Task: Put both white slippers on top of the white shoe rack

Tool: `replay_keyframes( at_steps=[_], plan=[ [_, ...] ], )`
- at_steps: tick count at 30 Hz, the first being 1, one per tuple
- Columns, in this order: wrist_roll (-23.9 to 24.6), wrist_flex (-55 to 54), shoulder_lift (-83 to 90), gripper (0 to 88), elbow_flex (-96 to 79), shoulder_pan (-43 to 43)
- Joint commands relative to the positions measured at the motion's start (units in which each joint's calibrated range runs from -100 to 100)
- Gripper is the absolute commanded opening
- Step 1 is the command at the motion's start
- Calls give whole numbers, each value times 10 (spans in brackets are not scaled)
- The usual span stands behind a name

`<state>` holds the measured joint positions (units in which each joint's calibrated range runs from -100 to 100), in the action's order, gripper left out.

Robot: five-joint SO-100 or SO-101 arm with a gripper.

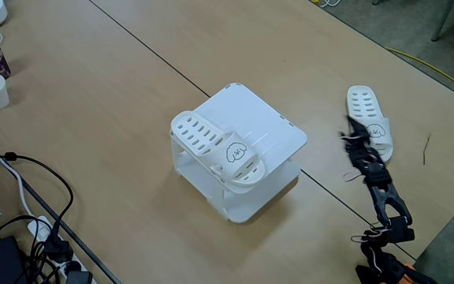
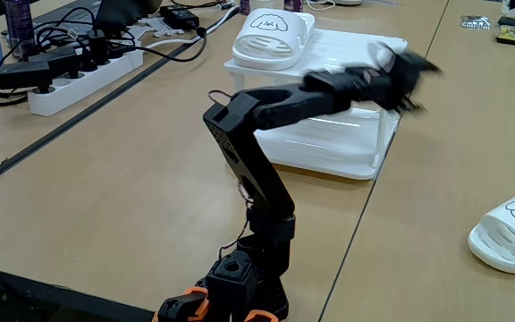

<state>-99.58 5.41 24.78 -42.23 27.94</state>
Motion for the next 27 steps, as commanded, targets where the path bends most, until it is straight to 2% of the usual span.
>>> replay_keyframes(
  at_steps=[1, 9, 15, 20, 27],
  plan=[
    [-4, -59, 34, 257, -59, 97],
    [-4, -332, -21, 263, -285, 168],
    [-4, -518, -147, 263, -299, 166],
    [-4, -584, -247, 263, -250, 166],
    [-4, -588, -351, 280, -131, 165]
  ],
)
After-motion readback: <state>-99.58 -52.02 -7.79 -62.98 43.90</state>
